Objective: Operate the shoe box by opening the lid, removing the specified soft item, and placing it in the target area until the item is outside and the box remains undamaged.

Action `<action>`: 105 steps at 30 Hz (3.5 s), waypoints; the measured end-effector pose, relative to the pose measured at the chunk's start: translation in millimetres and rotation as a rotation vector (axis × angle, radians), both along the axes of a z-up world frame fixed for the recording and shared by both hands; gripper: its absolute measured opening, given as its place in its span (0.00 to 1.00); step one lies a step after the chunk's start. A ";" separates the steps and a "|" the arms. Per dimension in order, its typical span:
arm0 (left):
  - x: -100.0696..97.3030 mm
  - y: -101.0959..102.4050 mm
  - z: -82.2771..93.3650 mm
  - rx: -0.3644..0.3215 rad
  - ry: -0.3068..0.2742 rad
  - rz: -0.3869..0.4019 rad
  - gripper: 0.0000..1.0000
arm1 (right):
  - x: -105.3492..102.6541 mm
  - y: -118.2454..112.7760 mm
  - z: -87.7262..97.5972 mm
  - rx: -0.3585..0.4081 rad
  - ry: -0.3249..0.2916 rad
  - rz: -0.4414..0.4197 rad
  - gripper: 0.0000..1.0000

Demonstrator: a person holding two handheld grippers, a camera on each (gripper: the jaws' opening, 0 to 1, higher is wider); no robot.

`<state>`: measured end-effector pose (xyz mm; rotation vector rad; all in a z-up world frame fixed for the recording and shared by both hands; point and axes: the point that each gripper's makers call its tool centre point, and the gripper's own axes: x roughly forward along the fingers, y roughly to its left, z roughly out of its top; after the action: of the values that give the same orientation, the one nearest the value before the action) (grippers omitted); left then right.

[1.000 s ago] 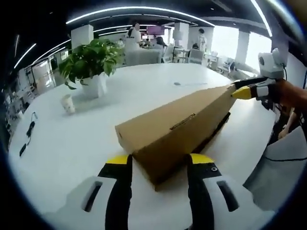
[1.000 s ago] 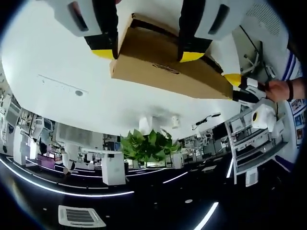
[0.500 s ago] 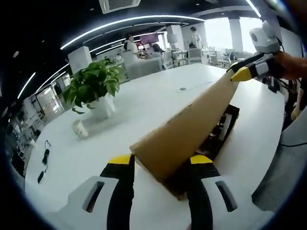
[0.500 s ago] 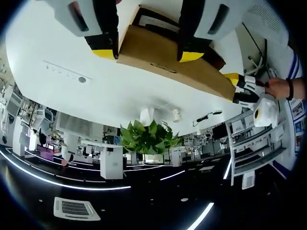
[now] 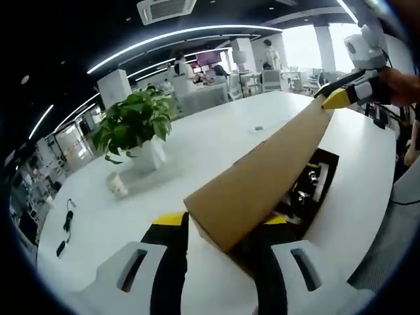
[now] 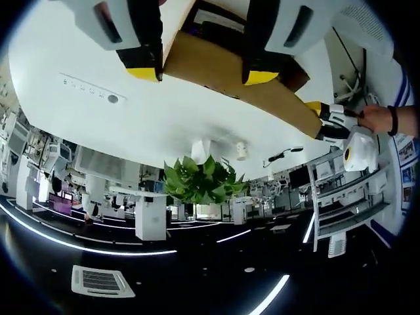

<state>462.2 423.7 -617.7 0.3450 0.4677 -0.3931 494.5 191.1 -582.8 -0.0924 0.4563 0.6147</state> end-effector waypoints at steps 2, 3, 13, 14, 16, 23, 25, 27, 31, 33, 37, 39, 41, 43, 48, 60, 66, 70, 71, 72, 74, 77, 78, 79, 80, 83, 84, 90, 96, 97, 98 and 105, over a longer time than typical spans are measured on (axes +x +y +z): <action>0.8 0.5 1.4 0.003 0.001 0.001 0.33 | 1.3 0.1 1.3 0.005 -0.002 -0.002 0.46; 1.8 1.1 2.0 0.005 -0.001 0.002 0.33 | 2.0 0.0 2.1 0.009 -0.003 -0.004 0.46; 7.7 5.1 5.7 0.043 -0.018 0.006 0.27 | 3.9 0.9 5.7 0.007 -0.020 0.011 0.46; 8.1 5.6 6.0 0.047 -0.020 0.005 0.26 | 4.3 0.7 5.6 0.005 -0.023 0.015 0.46; 9.5 6.8 7.0 0.059 -0.028 0.002 0.24 | 4.1 0.4 6.5 -0.005 -0.034 0.027 0.46; 17.9 12.4 11.4 0.066 -0.037 0.004 0.17 | 1.8 -0.1 6.2 -0.025 -0.048 0.069 0.52; 21.4 14.9 14.0 0.057 -0.041 0.010 0.15 | 2.1 -3.7 3.5 -0.043 -0.044 0.068 0.49; 23.5 15.3 14.6 0.051 -0.039 0.009 0.15 | 3.8 -6.1 0.5 -0.050 -0.041 0.066 0.48; 26.3 16.1 16.4 0.054 -0.037 0.005 0.14 | 7.8 -9.3 -5.3 -0.086 -0.039 0.066 0.43; 27.5 16.0 17.1 0.051 -0.034 0.003 0.14 | 10.8 -10.4 -8.1 -0.099 -0.038 0.064 0.40; 29.7 16.8 17.7 0.045 -0.026 0.001 0.14 | 18.6 -14.3 -12.1 -0.102 -0.029 0.041 0.27; 30.6 17.2 17.8 0.041 -0.023 0.001 0.13 | 24.2 -19.2 -13.5 -0.099 -0.025 0.006 0.20; 30.8 17.1 17.7 0.041 -0.021 -0.001 0.13 | 29.1 -22.6 -14.7 -0.101 -0.024 -0.011 0.15; 31.9 17.5 17.9 0.037 -0.019 0.000 0.13 | 33.8 -25.1 -16.2 -0.103 -0.021 -0.024 0.09; 35.1 18.4 19.1 0.019 -0.018 0.007 0.13 | 40.3 -30.0 -21.8 -0.085 0.030 -0.072 0.02; 51.8 23.1 22.7 -0.028 -0.016 0.033 0.11 | 62.4 -27.5 -14.7 -0.048 0.014 -0.129 0.00; 61.3 24.6 23.4 -0.031 -0.018 0.036 0.11 | 73.7 -26.9 -12.6 -0.061 0.007 -0.128 0.00; 67.2 25.8 23.5 -0.034 -0.018 0.038 0.10 | 76.5 -24.9 -9.8 -0.070 0.008 -0.117 0.00; 68.5 26.1 23.5 -0.037 -0.017 0.039 0.10 | 77.3 -24.3 -9.3 -0.073 0.009 -0.114 0.00; 70.2 26.4 23.5 -0.040 -0.016 0.041 0.10 | 77.7 -23.9 -9.0 -0.074 0.009 -0.113 0.00; 72.7 26.8 23.3 -0.041 -0.015 0.042 0.10 | 78.7 -23.1 -8.4 -0.076 0.011 -0.112 0.00; 76.0 27.3 23.3 -0.046 -0.011 0.045 0.09 | 82.4 -23.3 -9.0 -0.076 0.018 -0.112 0.00; 76.9 27.6 23.2 -0.050 -0.010 0.046 0.09 | 83.3 -23.0 -8.8 -0.075 0.020 -0.113 0.00; 77.8 27.9 23.2 -0.053 -0.009 0.046 0.09 | 84.1 -22.5 -8.7 -0.076 0.021 -0.114 0.00; 79.0 28.0 23.0 -0.055 -0.008 0.046 0.09 | 85.3 -22.2 -8.4 -0.080 0.022 -0.114 0.00; 82.4 28.2 22.6 -0.057 -0.004 0.048 0.09 | 90.4 -22.8 -8.4 -0.080 0.024 -0.117 0.00; 83.9 28.3 22.3 -0.057 -0.003 0.048 0.09 | 91.1 -22.7 -8.2 -0.078 0.026 -0.119 0.00; 93.1 30.2 21.0 -0.059 0.006 0.052 0.08 | 99.2 -21.2 -8.3 -0.061 0.034 -0.133 0.00; 101.7 31.5 18.8 -0.064 0.016 0.056 0.08 | 108.7 -19.6 -9.6 -0.053 0.046 -0.151 0.00; 103.5 31.7 18.3 -0.062 0.019 0.056 0.08 | 109.8 -19.3 -9.9 -0.052 0.047 -0.152 0.00; 104.7 31.9 17.8 -0.060 0.020 0.056 0.08 | 111.5 -18.8 -10.3 -0.051 0.048 -0.153 0.00; 118.0 33.6 13.2 -0.058 0.032 0.062 0.07 | 122.6 -16.6 -13.6 -0.059 0.056 -0.156 0.00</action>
<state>580.2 457.3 -604.5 0.2678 0.4965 -0.3522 617.2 174.4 -596.4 -0.0948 0.5308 0.4518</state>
